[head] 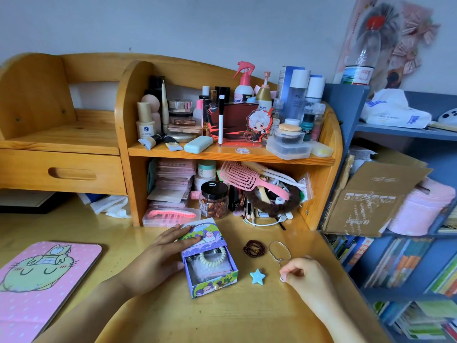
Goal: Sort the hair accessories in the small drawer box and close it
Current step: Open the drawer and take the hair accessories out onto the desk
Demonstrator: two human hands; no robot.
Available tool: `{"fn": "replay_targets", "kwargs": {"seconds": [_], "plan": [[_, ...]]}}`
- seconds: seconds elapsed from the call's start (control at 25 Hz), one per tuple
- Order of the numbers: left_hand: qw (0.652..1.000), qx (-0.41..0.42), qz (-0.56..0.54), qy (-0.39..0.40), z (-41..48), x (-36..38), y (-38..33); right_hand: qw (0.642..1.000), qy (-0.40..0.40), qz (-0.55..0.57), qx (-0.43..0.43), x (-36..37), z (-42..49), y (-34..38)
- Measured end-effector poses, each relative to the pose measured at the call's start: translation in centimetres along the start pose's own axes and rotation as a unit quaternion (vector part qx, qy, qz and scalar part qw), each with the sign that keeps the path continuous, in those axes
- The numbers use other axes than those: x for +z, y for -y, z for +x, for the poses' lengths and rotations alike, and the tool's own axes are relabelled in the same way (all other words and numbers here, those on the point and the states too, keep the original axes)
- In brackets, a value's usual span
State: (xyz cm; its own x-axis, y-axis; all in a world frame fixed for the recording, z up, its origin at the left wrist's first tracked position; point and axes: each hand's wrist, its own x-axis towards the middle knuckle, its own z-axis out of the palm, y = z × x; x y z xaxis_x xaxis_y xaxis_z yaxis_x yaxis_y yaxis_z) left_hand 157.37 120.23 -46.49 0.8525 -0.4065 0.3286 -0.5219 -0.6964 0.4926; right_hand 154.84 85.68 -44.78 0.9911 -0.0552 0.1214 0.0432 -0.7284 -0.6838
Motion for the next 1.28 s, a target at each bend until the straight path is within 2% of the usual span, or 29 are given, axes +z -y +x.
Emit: {"fn": "replay_targets", "kwargs": {"seconds": [0.4, 0.76, 1.08, 1.2, 1.28], "plan": [[1.000, 0.005, 0.008, -0.003, 0.0, 0.1, 0.1, 0.999, 0.007, -0.031, -0.013, 0.2, -0.2, -0.4], [1.000, 0.004, 0.002, -0.005, -0.1, 0.1, 0.1, 1.000, -0.015, 0.010, -0.015, 0.1, -0.2, -0.8], [1.000, 0.005, 0.000, -0.007, 0.0, 0.1, 0.0, 0.999, -0.023, -0.003, -0.030, 0.3, -0.6, -0.8], [1.000, 0.004, 0.001, -0.008, -0.1, 0.1, 0.1, 0.996, -0.051, -0.021, -0.067, 0.6, -1.0, -0.5], [1.000, 0.005, -0.004, -0.010, -0.1, 0.1, 0.1, 0.987, -0.062, -0.055, -0.141, 1.3, -1.1, -0.3]]}}
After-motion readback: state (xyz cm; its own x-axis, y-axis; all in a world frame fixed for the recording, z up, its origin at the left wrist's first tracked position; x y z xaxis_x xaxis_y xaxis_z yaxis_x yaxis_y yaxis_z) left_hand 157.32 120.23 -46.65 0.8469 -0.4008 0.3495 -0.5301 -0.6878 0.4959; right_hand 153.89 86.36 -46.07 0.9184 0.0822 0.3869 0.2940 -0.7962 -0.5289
